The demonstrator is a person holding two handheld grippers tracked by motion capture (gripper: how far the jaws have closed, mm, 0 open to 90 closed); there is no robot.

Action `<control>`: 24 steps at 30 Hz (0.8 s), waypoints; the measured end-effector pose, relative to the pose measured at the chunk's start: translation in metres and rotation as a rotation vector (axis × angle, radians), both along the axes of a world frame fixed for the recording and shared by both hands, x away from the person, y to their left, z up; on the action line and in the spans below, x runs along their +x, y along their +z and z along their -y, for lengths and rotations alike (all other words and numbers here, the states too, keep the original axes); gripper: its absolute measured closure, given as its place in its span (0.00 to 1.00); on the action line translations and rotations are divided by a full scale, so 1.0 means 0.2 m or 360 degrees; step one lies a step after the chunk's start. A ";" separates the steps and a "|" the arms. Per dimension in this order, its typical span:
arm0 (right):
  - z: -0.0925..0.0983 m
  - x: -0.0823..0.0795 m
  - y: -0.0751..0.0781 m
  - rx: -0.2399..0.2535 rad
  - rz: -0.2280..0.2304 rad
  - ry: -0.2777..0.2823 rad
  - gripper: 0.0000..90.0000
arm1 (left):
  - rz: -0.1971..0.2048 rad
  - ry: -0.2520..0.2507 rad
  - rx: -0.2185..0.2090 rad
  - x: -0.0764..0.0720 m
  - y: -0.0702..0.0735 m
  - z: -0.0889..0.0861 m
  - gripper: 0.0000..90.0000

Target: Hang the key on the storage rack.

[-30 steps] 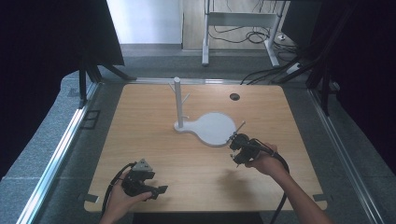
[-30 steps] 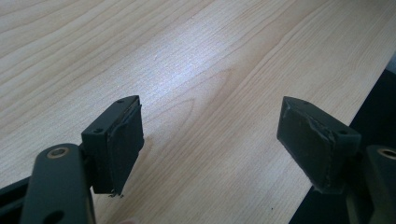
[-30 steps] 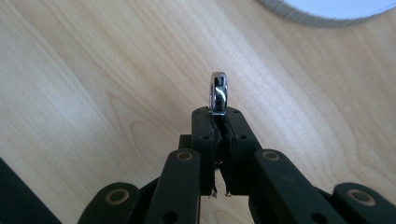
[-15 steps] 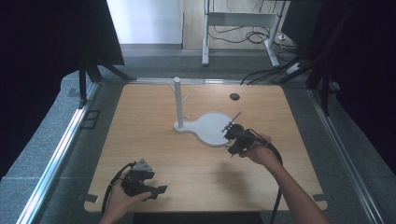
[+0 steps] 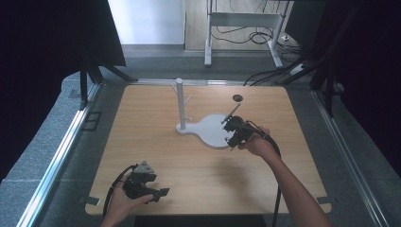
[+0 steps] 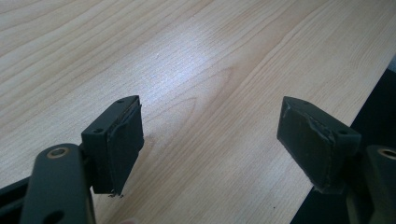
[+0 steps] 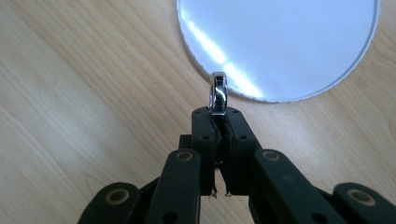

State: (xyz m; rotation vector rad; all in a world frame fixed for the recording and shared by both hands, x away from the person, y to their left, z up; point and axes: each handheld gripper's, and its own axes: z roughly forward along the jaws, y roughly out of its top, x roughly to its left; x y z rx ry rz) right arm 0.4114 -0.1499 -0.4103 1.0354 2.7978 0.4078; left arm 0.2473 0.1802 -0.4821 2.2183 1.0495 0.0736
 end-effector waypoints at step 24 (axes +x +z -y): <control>-0.11 0.18 0.02 -0.0033 -0.0003 -0.0029 0.94 | 0.0001 0.0008 -0.0005 0.00 0.00 -0.01 0.26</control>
